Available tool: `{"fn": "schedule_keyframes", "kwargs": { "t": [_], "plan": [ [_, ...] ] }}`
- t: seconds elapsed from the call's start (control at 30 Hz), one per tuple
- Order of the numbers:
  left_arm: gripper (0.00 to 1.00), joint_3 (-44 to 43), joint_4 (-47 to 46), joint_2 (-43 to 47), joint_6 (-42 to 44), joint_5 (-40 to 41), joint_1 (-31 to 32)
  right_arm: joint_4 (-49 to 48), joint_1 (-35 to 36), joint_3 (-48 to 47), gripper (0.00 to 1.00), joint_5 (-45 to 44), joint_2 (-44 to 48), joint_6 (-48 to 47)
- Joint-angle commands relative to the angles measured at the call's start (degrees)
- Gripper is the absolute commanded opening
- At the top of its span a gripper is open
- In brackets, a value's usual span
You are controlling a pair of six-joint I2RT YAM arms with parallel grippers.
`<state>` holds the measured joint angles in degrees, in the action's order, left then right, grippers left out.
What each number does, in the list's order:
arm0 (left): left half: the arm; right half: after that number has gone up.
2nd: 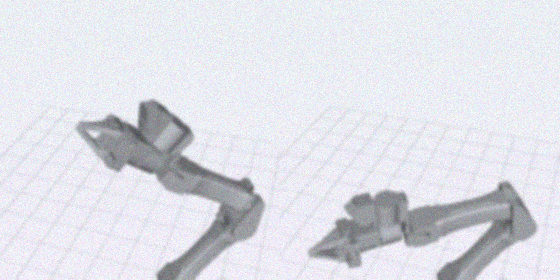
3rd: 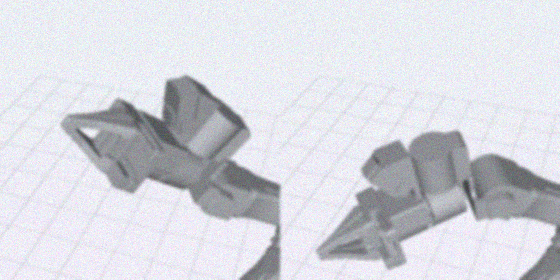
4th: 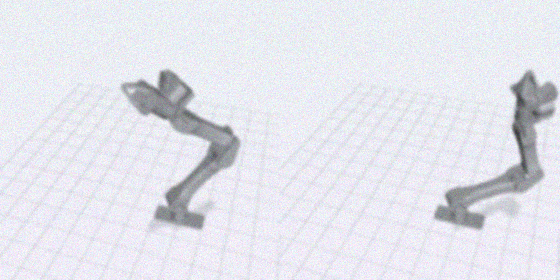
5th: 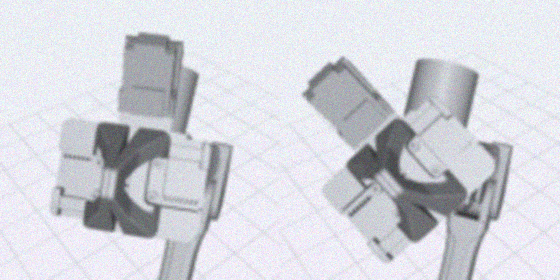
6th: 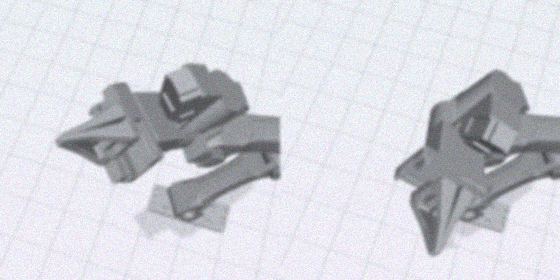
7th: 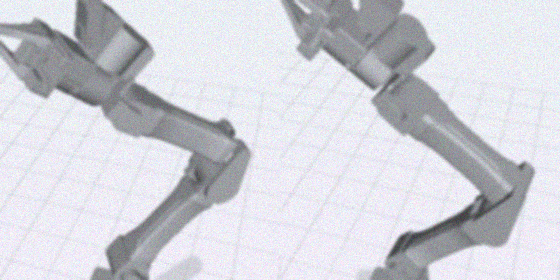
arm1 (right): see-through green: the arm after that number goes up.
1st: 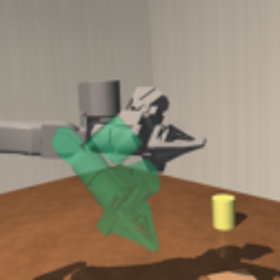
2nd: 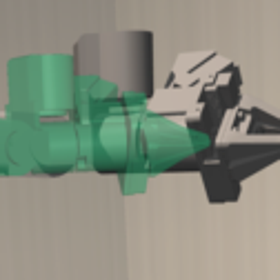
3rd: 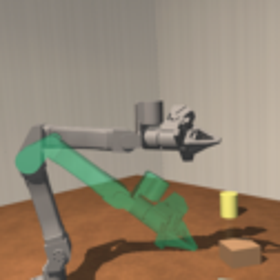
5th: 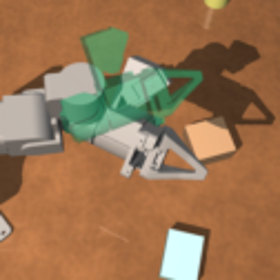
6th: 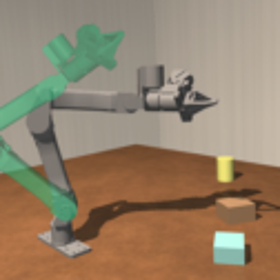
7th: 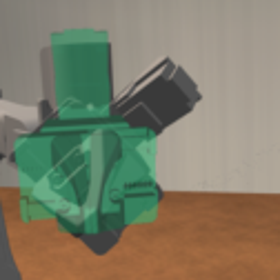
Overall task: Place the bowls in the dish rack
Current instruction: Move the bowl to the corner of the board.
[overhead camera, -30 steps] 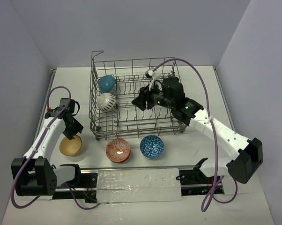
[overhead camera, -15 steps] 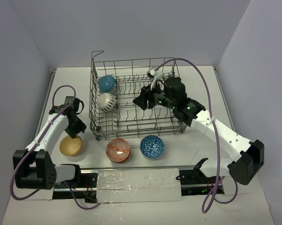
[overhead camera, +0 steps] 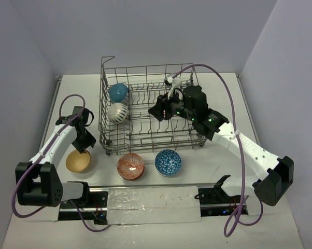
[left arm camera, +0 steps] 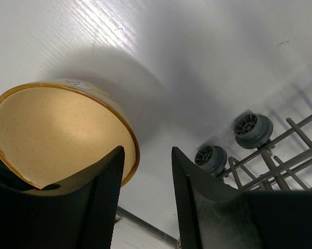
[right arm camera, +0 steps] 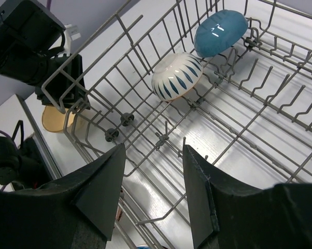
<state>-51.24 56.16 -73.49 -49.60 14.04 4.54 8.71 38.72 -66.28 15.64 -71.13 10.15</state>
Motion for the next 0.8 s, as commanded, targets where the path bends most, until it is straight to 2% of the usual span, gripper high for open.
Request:
{"fn": "schedule_keyframes", "kwargs": {
  "t": [0.0, 0.23, 0.5, 0.77],
  "plan": [
    [0.47, -1.3, -0.7, -0.9, 0.7, -0.5, 0.2, -0.1, -0.4, 0.1, 0.56, -1.1, 2.3, -1.1],
    [0.43, -1.4, -0.5, -2.2, 1.9, -0.8, 0.2, 0.3, -0.4, -0.1, 0.56, -2.2, 2.6, -1.5],
    [0.27, -0.3, -1.6, -2.6, 2.5, -2.7, 0.2, 0.3, -0.4, 0.0, 0.56, -2.2, 2.8, -1.5],
    [0.22, 0.4, -1.8, -2.2, 2.6, -3.8, 0.2, 0.3, -0.4, 0.1, 0.56, -2.4, 3.0, -1.6]
  ]
}}
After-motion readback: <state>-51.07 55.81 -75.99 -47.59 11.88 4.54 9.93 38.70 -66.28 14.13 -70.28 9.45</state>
